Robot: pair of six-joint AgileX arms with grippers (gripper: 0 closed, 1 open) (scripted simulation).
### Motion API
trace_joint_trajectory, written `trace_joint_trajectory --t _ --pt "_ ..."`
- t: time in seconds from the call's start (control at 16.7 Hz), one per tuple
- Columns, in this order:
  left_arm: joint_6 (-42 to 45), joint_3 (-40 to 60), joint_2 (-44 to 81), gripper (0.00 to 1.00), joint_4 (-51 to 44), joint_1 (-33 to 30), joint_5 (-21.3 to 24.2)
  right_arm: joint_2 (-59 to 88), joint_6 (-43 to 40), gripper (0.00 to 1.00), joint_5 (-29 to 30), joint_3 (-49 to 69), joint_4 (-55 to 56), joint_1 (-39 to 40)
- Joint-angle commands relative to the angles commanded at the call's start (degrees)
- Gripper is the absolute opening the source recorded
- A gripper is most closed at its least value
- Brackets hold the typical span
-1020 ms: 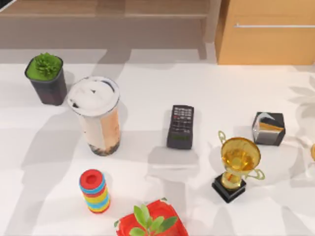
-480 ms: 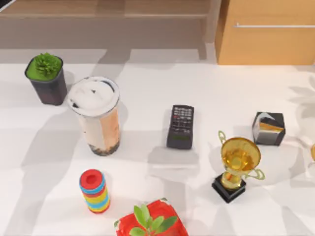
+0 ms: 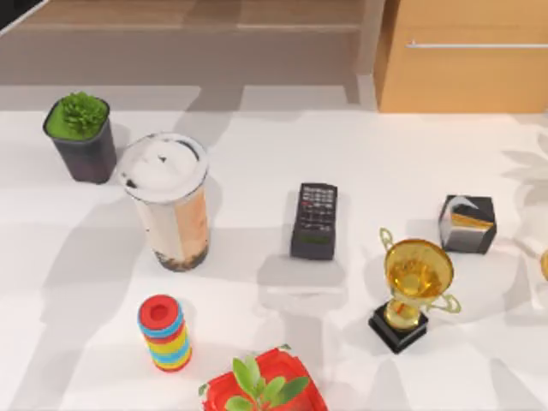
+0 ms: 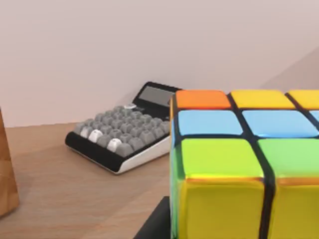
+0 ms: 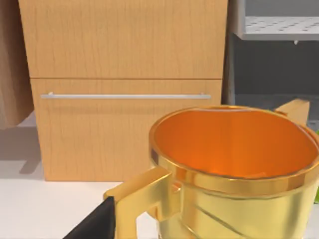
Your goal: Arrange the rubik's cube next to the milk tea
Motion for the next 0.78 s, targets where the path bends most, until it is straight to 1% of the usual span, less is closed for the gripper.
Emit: trace_joint_trajectory --t 0.24,0.54,0.66,0.78 --pt "-3.4 1.8 1.3 0.0 -3.6 3.2 -2.1 0.0 0.0 1.0 0.0 0.0 0.0 0.0" --pt "-3.3 1.7 1.1 0.0 -3.7 3.0 -2.0 0.0 0.0 1.0 0.0 0.0 0.0 0.0" --pt "-3.6 2.3 -0.7 0.0 -4.8 3.0 -0.9 0.0 0.0 1.0 0.0 0.0 0.0 0.0" --pt "-4.1 2.2 -4.7 0.0 -7.8 3.1 1.1 0.0 0.0 1.0 0.0 0.0 0.0 0.0"
